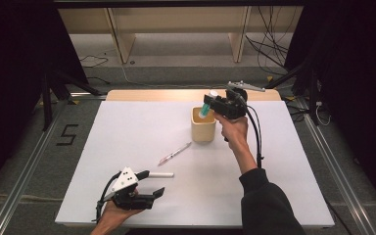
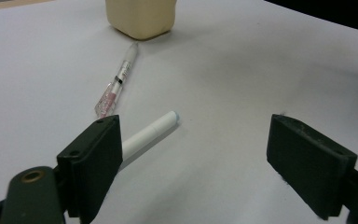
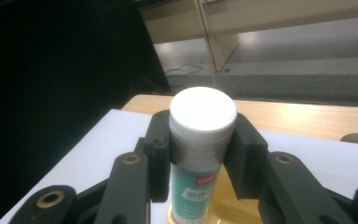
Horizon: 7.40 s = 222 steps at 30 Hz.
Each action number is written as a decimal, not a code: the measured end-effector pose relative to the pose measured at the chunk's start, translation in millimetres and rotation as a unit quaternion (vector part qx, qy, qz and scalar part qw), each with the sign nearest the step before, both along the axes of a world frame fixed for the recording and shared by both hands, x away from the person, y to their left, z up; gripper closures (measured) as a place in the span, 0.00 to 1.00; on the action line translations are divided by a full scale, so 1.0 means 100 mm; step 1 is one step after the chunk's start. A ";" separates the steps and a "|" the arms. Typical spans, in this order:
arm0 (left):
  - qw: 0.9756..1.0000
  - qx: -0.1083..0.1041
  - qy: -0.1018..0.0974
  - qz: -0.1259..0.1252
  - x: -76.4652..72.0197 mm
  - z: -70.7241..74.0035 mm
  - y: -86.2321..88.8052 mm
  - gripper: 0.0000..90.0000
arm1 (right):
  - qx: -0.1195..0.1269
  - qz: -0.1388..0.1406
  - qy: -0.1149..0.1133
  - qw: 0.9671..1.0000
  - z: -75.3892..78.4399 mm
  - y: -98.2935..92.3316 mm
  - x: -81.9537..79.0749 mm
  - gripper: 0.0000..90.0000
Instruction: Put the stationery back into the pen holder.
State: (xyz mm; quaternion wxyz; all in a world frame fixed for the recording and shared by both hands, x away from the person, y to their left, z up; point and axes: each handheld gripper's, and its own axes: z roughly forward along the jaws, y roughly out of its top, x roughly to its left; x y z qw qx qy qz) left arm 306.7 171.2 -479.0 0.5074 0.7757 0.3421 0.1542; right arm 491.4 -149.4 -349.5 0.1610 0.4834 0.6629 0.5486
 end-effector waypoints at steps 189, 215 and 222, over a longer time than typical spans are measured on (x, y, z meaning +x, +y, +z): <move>0.929 0.329 0.145 -0.085 0.89 0.20 -0.08 0.45 | -0.061 0.118 -0.010 0.991 -1.04 -0.70 -1.73 0.30; 0.910 0.355 0.185 -0.112 0.96 0.15 -0.16 0.67 | -0.063 0.120 -0.006 0.991 -1.06 -0.70 -1.73 0.31; 0.906 0.363 0.181 -0.124 0.94 0.15 -0.19 0.75 | -0.064 0.121 -0.005 0.991 -1.07 -0.69 -1.73 0.31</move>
